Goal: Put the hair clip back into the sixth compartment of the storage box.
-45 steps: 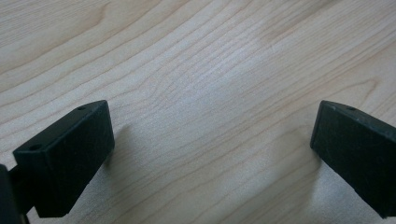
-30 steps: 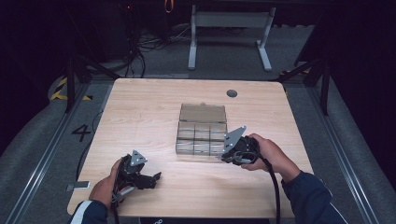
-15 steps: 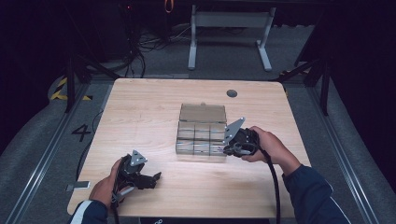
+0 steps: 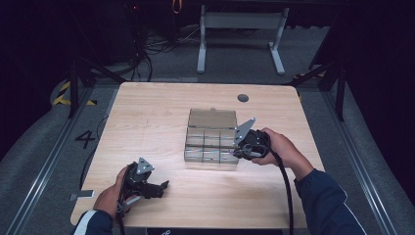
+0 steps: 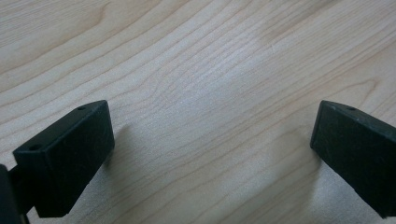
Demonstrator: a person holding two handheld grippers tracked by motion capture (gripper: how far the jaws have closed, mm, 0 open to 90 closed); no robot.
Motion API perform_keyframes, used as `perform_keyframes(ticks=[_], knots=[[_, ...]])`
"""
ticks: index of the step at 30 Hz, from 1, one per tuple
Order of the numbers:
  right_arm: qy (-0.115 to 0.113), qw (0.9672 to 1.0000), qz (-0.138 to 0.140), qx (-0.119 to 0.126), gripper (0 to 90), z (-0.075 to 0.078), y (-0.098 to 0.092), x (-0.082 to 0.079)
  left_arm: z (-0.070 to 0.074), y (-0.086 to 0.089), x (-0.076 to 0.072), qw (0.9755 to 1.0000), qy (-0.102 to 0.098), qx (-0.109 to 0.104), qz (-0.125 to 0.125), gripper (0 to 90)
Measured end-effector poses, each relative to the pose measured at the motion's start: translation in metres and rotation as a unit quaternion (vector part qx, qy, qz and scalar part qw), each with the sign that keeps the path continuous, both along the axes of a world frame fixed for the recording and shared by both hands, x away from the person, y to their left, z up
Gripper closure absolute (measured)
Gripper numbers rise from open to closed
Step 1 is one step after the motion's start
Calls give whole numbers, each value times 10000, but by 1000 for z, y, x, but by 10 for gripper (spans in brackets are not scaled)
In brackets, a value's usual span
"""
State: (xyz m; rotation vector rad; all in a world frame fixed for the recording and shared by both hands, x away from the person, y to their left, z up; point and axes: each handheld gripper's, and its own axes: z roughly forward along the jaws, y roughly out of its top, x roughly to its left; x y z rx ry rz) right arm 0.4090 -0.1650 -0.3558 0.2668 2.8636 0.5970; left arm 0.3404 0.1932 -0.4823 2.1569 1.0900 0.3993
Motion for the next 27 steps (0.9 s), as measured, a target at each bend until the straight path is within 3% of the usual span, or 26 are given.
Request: perform_keyframes(ticks=[27], knots=[[84,9997,-168,-179,850,-8,4,14,0,0,0,10000,-2,-1,1,0]])
